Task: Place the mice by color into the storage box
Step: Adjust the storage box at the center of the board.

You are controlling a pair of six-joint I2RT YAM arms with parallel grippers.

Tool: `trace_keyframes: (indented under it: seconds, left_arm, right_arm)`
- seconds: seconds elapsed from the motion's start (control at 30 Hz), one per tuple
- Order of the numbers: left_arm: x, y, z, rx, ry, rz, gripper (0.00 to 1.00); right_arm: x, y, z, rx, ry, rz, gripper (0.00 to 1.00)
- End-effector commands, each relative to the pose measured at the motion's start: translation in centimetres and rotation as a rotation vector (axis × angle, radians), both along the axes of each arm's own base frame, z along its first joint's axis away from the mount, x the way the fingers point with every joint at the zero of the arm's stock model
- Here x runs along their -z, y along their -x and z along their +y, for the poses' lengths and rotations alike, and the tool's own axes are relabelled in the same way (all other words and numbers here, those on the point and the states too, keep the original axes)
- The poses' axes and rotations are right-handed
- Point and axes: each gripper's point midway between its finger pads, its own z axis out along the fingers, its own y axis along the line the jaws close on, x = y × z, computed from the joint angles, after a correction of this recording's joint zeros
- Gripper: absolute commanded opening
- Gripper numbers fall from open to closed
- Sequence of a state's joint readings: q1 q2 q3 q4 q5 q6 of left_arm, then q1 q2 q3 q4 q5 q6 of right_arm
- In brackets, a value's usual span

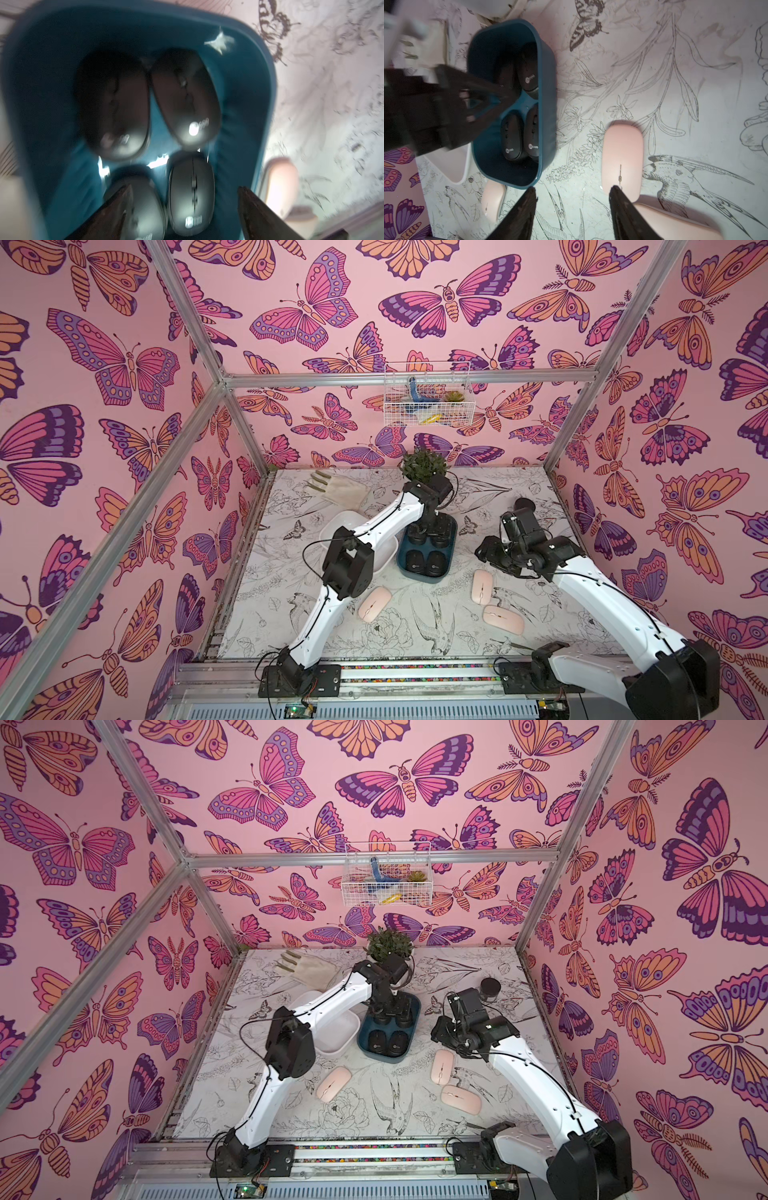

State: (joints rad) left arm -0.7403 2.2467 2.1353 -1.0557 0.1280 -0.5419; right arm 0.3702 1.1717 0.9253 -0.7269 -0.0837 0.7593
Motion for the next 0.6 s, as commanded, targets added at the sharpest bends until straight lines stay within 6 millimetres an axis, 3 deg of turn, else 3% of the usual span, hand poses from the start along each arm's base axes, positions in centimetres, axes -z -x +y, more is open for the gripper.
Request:
trace_keyframes:
  seconds: [0.0, 0.1, 0.17, 0.3, 0.37, 0.57]
  left_arm:
    - [-5.9, 1.1, 3.7, -0.064, 0.021, -0.116, 0.85]
    - [-6.5, 2.2, 9.1, -0.167, -0.016, -0.122, 0.85]
    - [-5.2, 2.8, 12.5, -0.237, -0.06, -0.091, 0.82]
    - [-1.6, 3.8, 17.5, -0.328, -0.155, -0.018, 0.55]
    - [-0.1, 4.1, 18.7, -0.339, -0.186, 0.004, 0.48]
    - [3.4, 5.6, 20.2, -0.333, -0.245, 0.066, 0.46]
  right_arm:
    - [3.6, 3.3, -0.8, -0.012, 0.075, 0.17, 0.6]
    - [5.0, 4.3, -0.6, -0.01, 0.089, 0.199, 0.6]
    - [5.4, 4.5, -0.3, -0.002, 0.071, 0.193, 0.6]
    - [5.8, 4.7, -0.1, -0.001, 0.064, 0.192, 0.6]
    - [5.6, 4.6, 0.0, -0.008, 0.062, 0.187, 0.6]
    - [5.7, 5.1, 0.0, -0.036, 0.098, 0.215, 0.6]
